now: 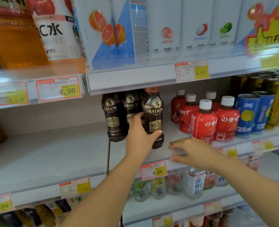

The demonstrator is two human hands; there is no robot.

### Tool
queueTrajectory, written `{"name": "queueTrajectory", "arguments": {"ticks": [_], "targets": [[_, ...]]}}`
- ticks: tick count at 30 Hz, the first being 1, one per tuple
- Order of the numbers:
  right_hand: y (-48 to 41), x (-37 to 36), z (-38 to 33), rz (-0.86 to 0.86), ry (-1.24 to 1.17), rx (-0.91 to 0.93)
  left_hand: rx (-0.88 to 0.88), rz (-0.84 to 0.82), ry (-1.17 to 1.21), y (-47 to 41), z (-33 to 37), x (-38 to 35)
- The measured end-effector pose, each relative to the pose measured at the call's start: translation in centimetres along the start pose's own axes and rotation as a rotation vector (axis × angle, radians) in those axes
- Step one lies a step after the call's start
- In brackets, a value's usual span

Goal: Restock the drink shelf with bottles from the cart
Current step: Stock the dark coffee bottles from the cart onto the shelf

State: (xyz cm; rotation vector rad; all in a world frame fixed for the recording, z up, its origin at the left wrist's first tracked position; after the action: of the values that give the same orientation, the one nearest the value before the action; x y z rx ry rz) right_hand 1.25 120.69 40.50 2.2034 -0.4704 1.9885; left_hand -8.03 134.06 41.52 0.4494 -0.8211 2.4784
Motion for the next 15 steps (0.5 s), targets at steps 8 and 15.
{"name": "queueTrajectory", "arguments": {"ticks": [8,15], "targets": [[-0.1,-0.3,0.3,0.005,-0.01,-0.007,0.001,-0.024,-0.018,-1.4,-0.3,-1.0],[0.7,-0.1,-1.6,0.31,-0.104,0.061,-0.111,-0.032,-0.009,2.0,0.0,2.5]]}}
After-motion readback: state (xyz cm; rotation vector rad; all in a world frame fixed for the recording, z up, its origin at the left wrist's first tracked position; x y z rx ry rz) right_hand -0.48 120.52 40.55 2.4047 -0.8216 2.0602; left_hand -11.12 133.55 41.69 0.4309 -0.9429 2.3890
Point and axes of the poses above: each hand's wrist, its own y-axis away from the middle knuckle, its own x-axis out of the back of the hand, z = x × y, the point moved 4 cm from there along -y, towards the middle knuckle
